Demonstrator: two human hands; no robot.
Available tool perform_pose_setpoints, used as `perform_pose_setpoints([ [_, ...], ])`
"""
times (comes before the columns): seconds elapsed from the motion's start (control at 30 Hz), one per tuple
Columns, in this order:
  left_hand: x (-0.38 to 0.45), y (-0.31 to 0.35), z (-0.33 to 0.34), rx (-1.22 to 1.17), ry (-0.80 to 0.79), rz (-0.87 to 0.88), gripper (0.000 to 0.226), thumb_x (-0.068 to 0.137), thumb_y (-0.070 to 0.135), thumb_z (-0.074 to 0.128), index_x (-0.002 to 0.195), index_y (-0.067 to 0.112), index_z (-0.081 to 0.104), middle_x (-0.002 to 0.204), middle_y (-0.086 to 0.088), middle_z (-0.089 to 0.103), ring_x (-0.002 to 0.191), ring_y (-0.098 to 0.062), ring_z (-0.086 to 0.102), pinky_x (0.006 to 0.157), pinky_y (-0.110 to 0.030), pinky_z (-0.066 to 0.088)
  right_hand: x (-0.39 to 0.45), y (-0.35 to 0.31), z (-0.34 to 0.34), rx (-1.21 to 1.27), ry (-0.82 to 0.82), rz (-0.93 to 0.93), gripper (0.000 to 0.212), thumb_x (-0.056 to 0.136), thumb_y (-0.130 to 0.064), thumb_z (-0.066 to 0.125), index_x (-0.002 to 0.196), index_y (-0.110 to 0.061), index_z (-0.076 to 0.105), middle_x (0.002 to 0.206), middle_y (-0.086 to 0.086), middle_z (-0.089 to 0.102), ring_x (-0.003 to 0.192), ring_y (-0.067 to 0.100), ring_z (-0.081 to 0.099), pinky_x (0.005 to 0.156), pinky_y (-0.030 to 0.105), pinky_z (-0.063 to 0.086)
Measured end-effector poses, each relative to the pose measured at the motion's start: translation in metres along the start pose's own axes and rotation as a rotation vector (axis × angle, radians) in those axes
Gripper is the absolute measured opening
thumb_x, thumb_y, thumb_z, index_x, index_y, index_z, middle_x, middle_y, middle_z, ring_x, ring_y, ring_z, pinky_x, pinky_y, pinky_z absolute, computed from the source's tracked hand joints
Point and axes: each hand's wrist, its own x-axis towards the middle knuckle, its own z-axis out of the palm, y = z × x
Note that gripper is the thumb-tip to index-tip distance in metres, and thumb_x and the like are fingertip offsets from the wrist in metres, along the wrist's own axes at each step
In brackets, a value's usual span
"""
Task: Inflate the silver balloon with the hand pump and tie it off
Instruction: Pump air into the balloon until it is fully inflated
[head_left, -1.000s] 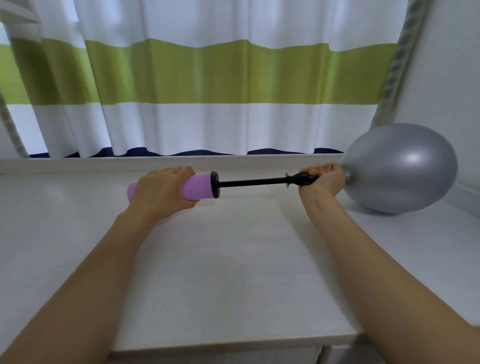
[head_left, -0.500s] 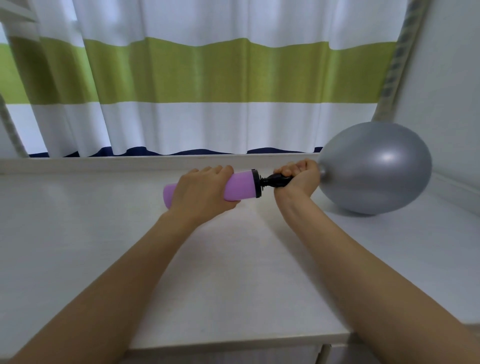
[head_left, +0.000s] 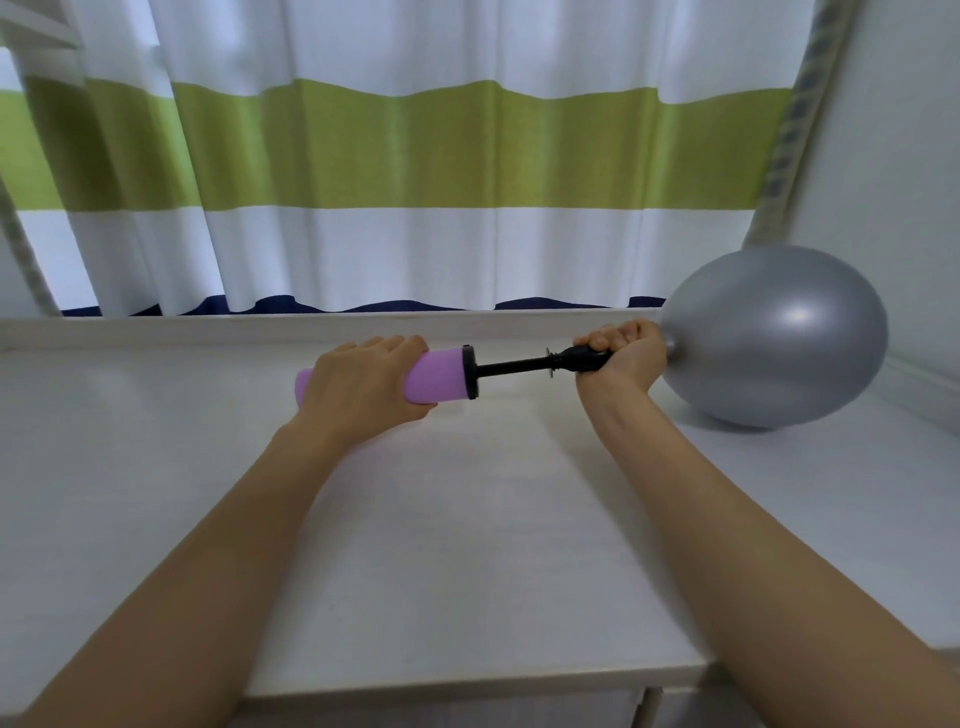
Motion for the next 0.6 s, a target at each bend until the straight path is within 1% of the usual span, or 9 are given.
perform_pose_setpoints([
  [0.17,-0.007,-0.028,0.000,-0.003,-0.031,-0.069,0.038,0.065,0.042,0.071,0.095,0.027,0.055,0.084,0.007,0.062,0.069,-0.016,0.044,0.064,-0.029,0.033,0.009,-0.011,-0.007,0.033,0.048,-0.039,0.034,0.087,-0.012,0.032,0.055,-0.020,0.024,0.036,-0.007,0.024,0.030,0.013,0.026,0.045,0.018,0.031],
  [0.3,-0.006,-0.032,-0.002,-0.006,-0.048,-0.093,0.038,0.065,0.042,0.071,0.096,0.027,0.055,0.084,0.007,0.061,0.069,-0.017,0.045,0.064,-0.030,0.033,0.012,-0.016,-0.007,0.062,0.067,-0.064,0.032,0.086,-0.011,0.031,0.056,-0.020,0.023,0.036,-0.007,0.023,0.030,0.013,0.026,0.041,0.015,0.032],
  [0.4,-0.001,-0.019,-0.003,0.005,-0.040,-0.042,0.039,0.066,0.042,0.071,0.096,0.024,0.055,0.084,0.005,0.062,0.069,-0.018,0.045,0.064,-0.030,0.032,0.010,-0.012,-0.007,0.069,0.063,-0.066,0.032,0.086,-0.011,0.032,0.056,-0.020,0.024,0.036,-0.008,0.024,0.029,0.012,0.026,0.040,0.014,0.032],
  [0.5,0.005,0.001,-0.004,0.026,-0.027,0.025,0.040,0.067,0.042,0.071,0.097,0.021,0.055,0.086,0.002,0.063,0.073,-0.022,0.054,0.065,-0.030,0.033,0.006,-0.007,-0.004,0.059,0.053,-0.057,0.032,0.086,-0.011,0.033,0.056,-0.020,0.025,0.036,-0.008,0.024,0.029,0.012,0.026,0.041,0.016,0.033],
  [0.6,0.007,0.018,-0.005,0.042,0.009,0.059,0.040,0.068,0.042,0.070,0.097,0.019,0.055,0.085,0.001,0.063,0.073,-0.024,0.056,0.063,-0.029,0.034,0.000,0.000,0.001,0.053,0.023,-0.034,0.032,0.085,-0.011,0.033,0.055,-0.020,0.025,0.037,-0.008,0.024,0.029,0.012,0.026,0.040,0.017,0.033],
])
